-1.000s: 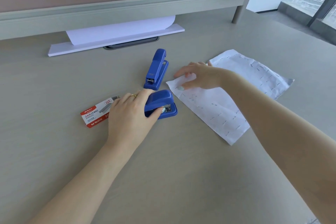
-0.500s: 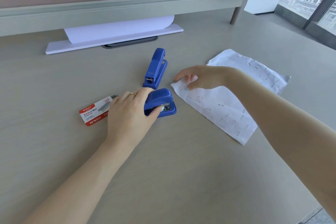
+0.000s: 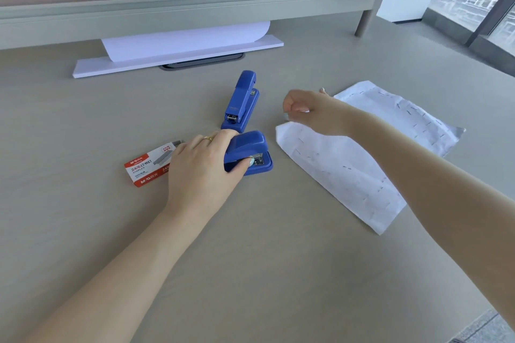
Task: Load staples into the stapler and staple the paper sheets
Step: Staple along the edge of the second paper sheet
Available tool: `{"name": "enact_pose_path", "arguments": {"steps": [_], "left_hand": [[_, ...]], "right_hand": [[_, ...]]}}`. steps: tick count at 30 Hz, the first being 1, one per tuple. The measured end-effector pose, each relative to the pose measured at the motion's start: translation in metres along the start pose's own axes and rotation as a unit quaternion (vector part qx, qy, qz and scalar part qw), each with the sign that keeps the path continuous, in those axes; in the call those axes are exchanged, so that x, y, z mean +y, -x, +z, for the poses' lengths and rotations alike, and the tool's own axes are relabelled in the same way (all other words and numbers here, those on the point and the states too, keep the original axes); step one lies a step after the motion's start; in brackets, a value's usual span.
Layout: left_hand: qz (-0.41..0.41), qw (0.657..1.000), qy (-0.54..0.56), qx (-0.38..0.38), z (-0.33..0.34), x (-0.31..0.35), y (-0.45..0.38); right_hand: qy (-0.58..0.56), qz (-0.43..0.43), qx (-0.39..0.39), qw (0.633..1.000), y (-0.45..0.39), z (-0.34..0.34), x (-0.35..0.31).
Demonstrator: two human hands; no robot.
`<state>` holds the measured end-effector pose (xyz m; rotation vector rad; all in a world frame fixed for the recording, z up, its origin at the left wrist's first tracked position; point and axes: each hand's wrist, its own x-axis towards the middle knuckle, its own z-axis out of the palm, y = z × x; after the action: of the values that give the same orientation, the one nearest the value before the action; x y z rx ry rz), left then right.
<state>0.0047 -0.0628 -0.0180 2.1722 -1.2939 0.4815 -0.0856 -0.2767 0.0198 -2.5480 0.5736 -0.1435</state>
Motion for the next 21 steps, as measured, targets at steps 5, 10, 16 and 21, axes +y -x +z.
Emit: {"name": "enact_pose_path", "arguments": {"steps": [5,10,16,21], "left_hand": [[-0.001,1.0,0.0,-0.001,0.0,-0.003,0.002],[0.0,1.0,-0.003,0.003,0.0,-0.002,0.0],[-0.005,1.0,-0.001,0.002,0.0,-0.002,0.002],[0.005,1.0,0.001,0.003,0.0,-0.002,0.0]], "right_hand": [[0.069,-0.027,-0.033,0.997,0.0,0.011,-0.01],[-0.118,0.007,-0.09,0.989,0.016,0.004,-0.002],[0.009,-0.019,-0.06,0.998,0.01,0.012,0.006],[-0.048,-0.023,-0.022,0.998,0.003,0.015,-0.014]]}}
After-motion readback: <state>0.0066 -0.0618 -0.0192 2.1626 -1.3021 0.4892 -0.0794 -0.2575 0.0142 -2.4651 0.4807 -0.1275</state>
